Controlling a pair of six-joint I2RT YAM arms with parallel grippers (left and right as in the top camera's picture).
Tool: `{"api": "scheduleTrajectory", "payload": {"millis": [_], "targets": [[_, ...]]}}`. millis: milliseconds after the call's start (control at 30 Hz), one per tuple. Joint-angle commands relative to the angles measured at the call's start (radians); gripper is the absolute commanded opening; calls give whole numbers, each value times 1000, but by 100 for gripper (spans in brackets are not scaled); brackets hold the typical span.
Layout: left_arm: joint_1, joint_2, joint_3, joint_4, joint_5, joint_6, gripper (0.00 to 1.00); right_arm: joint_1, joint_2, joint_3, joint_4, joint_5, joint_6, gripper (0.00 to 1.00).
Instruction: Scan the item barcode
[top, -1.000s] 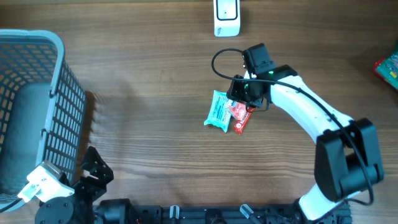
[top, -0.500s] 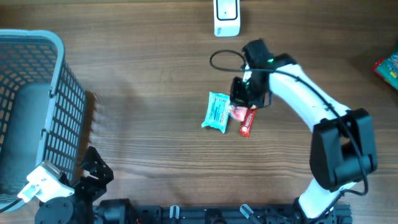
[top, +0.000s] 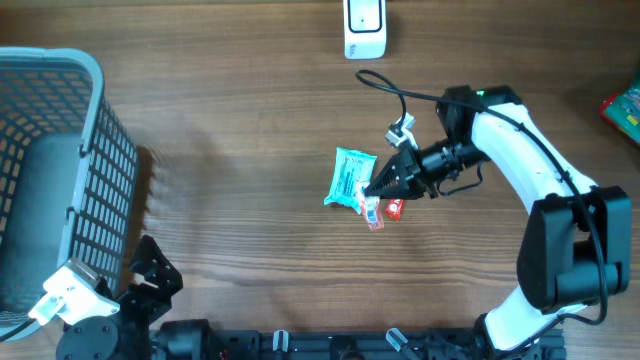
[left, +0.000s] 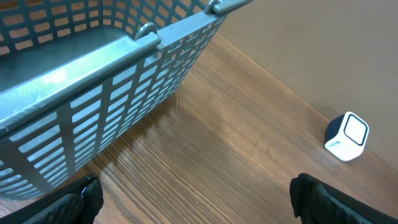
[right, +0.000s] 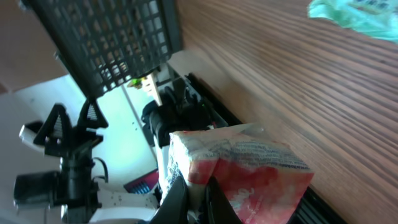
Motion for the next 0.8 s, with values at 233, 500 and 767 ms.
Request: {"api": "scheduleTrajectory", "payload": {"millis": [233, 500, 767], "targets": [[6, -6, 0, -1, -6, 8, 100, 4, -19, -209, 80, -69, -154, 4], [6, -6, 0, -1, -6, 8, 100, 4, -19, -235, 100, -80, -49, 4], [6, -6, 0, -1, -6, 8, 100, 4, -19, -235, 95, -78, -21, 4]]}}
